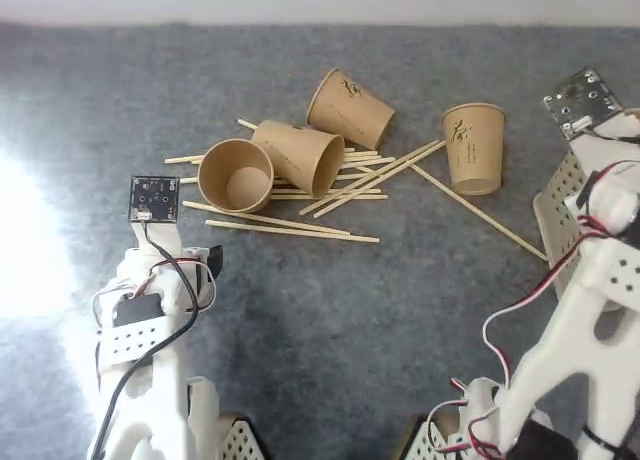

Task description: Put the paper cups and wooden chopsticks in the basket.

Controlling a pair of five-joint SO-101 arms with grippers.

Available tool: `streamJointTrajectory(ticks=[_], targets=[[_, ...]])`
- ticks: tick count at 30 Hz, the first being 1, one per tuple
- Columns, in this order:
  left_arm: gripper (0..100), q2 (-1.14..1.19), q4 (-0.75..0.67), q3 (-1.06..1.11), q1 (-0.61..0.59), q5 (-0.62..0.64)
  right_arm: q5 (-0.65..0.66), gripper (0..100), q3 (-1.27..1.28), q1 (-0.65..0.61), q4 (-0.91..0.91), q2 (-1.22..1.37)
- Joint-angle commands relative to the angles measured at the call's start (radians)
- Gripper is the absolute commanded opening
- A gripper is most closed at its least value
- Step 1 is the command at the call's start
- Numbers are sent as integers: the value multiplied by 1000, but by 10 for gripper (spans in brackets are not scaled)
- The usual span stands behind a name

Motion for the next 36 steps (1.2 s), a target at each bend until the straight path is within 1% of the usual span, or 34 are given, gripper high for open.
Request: streamJointTrajectory(ticks=[1,2,4,6,8,10,13,15,19,25,30,33,36], targets=[[261,-8,-18,-5,6,5,-6,122,-57,-64,82,-90],[261,-8,-18,-5,6,5,-2,122,-58,-105,122,-101],[261,-8,-18,-5,6,5,48,119,-51,-200,211,-107],[261,-8,-17,-5,6,5,83,118,-29,-269,259,-74],[261,-8,-17,-5,5,5,94,121,11,-300,252,-13],[261,-8,-17,-5,5,5,120,120,48,-329,200,62],[261,-8,-17,-5,5,5,233,118,89,-337,114,162],[261,-8,-17,-5,6,5,269,118,107,-334,68,216],[261,-8,-18,-5,9,5,256,117,121,-309,-74,317],[261,-8,-18,-5,9,5,255,117,167,-315,-275,498],[261,-8,-20,-5,11,5,255,117,167,-315,-306,602],[261,-8,-20,-5,11,5,250,116,167,-305,-364,636],[261,-8,-20,-5,11,5,250,72,169,-286,-400,661]])
